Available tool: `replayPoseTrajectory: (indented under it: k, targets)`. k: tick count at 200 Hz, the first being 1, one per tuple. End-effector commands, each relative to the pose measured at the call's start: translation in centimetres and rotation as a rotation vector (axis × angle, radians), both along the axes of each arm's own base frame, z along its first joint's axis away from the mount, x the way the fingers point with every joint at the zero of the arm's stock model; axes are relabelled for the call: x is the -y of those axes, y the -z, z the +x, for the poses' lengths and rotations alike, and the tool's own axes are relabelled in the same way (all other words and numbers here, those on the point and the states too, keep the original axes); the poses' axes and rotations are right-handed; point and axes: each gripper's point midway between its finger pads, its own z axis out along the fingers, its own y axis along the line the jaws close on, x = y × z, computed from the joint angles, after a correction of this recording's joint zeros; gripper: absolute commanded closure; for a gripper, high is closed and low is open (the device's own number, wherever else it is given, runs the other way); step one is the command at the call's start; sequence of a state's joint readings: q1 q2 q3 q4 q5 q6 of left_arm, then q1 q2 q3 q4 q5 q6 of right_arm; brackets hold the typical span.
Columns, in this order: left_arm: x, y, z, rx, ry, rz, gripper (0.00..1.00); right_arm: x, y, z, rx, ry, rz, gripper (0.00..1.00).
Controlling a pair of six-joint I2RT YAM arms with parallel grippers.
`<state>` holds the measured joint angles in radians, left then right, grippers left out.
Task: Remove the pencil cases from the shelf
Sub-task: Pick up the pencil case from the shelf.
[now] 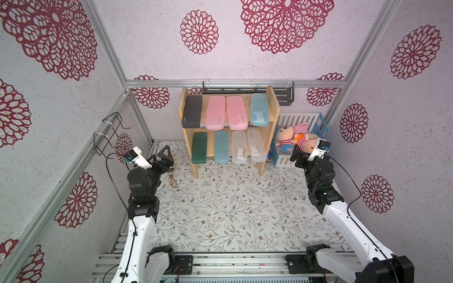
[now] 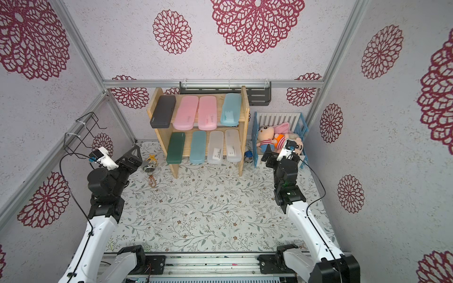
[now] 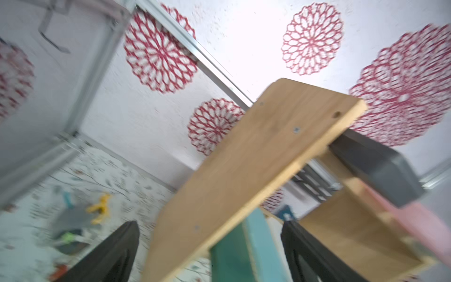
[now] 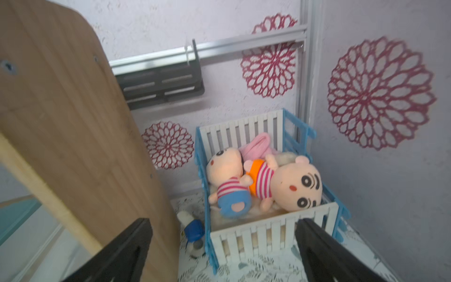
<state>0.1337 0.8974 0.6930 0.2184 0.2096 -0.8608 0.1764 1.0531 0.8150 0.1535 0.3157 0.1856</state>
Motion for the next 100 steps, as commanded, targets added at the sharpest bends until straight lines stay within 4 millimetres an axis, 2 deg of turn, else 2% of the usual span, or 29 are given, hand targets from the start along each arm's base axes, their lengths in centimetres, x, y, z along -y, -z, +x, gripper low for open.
replayPoseTrajectory:
  k: [1,51,100]
  targets:
    - [4.2,5.0,-0.6,-0.174,0.215,-0.357,0.03,-1.3,3.5,-1.1,-0.194,-0.041,0.029,0.01]
    - [7.3,6.4,-1.0,-0.189,0.343,-0.445,0.03,-5.0,3.4,-0.9,-0.190,-0.156,0.013,0.01]
    - [9.6,6.7,0.7,-0.218,0.439,-0.523,0.03,-6.2,4.4,0.2,-0.241,-0.188,0.035,0.01]
